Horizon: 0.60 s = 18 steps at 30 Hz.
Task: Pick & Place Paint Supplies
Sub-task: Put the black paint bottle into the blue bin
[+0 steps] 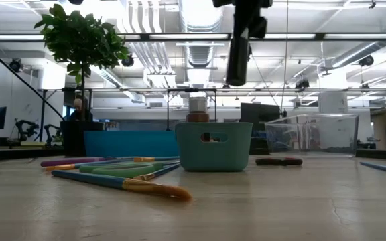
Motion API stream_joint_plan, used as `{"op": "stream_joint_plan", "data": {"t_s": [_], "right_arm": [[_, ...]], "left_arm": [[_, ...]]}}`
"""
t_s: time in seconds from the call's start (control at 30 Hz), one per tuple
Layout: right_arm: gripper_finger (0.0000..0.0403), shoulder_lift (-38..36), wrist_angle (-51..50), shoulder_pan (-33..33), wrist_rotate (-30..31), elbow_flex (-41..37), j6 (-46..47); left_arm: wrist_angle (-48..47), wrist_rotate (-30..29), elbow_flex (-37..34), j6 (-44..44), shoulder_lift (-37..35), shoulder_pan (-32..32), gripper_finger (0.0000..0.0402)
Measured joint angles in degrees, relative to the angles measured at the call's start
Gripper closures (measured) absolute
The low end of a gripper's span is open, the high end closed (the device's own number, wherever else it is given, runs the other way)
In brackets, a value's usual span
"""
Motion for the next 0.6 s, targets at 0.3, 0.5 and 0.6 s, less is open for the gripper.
{"op": "stream_joint_plan", "data": {"t_s": [0.3,0.5,0.6], "right_arm": [[0.0293,6.08,-1.43,-0.18,0.03,4.65,-4.94],[0.0293,7.16,-1.50,-0.53,0.48,3.93,-5.09],[0.0293,7.75,-0.94,-0.55,1.27,2.94,-5.68]], "left_arm": [[-0.01,0.00,0.00,-0.02,-0.02,-0.02,0.0260],[-0.09,0.00,0.00,-0.02,0.00,-0.02,0.0260],[-0.13,0.01,0.00,-0.02,-0.02,-0.02,0.0260]]}}
